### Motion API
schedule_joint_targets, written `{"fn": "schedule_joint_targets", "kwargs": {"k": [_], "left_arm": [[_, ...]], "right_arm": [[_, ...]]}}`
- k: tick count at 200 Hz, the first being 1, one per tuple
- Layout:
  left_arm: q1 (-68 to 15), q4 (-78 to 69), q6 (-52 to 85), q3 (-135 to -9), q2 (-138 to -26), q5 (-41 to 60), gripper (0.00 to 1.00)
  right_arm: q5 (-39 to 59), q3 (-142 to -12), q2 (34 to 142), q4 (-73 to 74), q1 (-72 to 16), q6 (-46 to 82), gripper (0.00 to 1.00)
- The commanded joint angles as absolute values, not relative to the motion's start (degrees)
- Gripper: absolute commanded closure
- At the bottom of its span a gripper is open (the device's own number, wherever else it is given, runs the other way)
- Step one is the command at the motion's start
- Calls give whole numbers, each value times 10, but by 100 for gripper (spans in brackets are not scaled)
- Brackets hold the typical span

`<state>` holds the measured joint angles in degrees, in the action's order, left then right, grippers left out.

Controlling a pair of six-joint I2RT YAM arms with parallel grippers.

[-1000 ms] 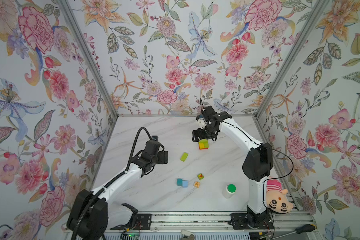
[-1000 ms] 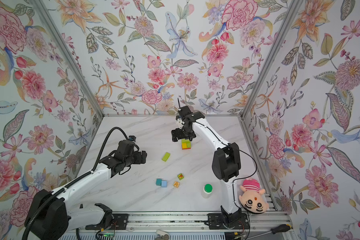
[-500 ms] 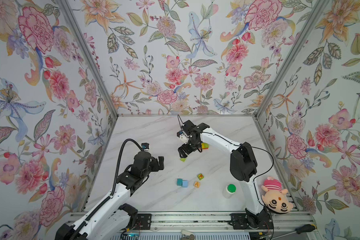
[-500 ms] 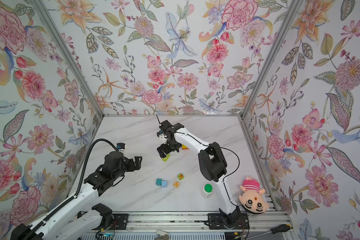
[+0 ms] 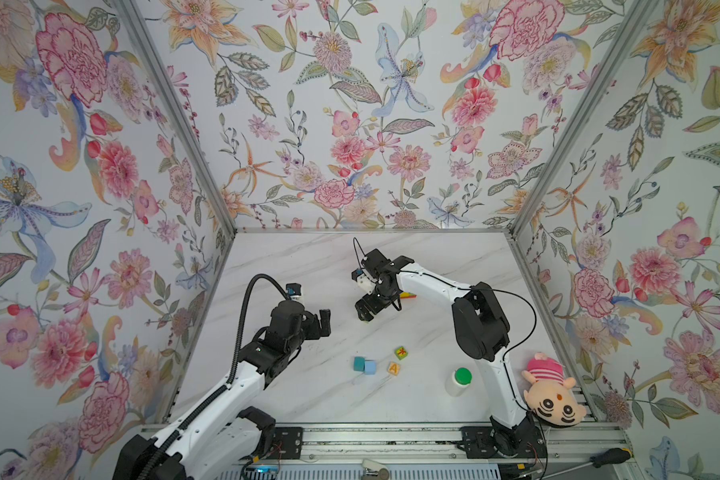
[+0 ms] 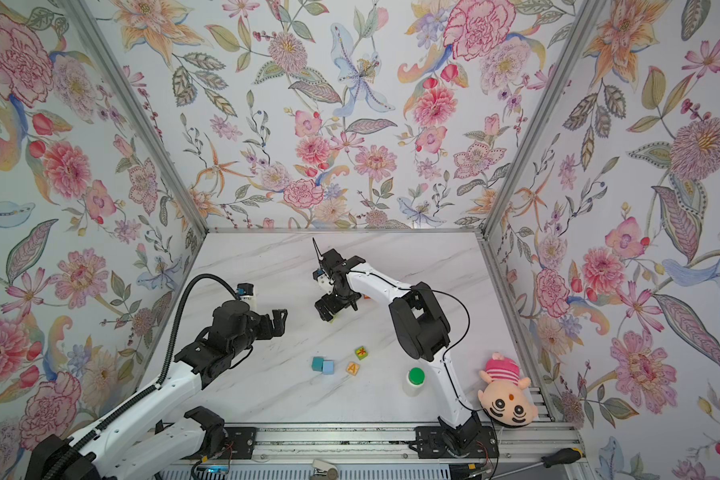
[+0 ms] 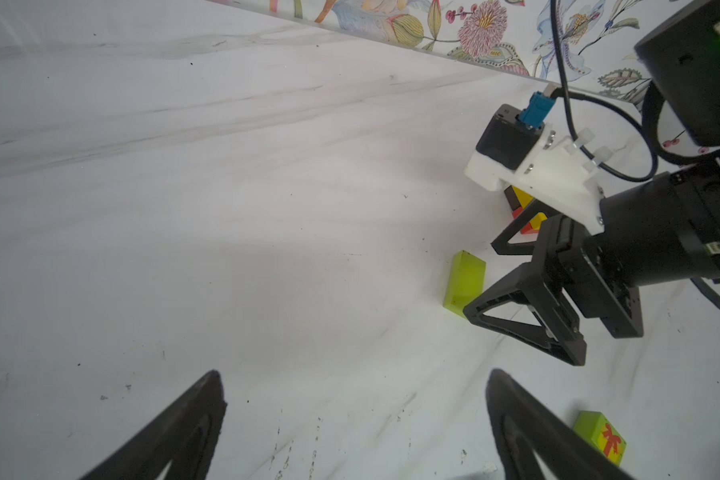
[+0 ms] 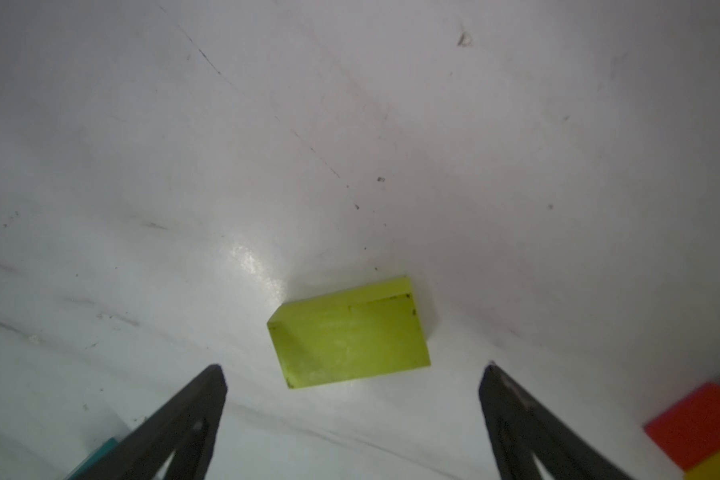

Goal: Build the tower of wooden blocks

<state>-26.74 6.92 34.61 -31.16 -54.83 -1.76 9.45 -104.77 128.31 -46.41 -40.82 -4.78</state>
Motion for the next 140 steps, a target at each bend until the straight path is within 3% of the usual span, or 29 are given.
{"fn": "schedule_joint_targets", "kwargs": {"k": [1, 91, 140], "left_arm": [[-269, 52, 321, -332, -566, -18, 1], [-266, 33, 300, -351, -611, -17, 1], [-263, 39, 299, -350, -609, -20, 1]], "right_arm": [[91, -1050, 1300, -456, -413, -61, 3], [94, -1063, 1326, -456, -415, -65, 6], [103, -1061, 1325, -456, -424, -62, 13]]}}
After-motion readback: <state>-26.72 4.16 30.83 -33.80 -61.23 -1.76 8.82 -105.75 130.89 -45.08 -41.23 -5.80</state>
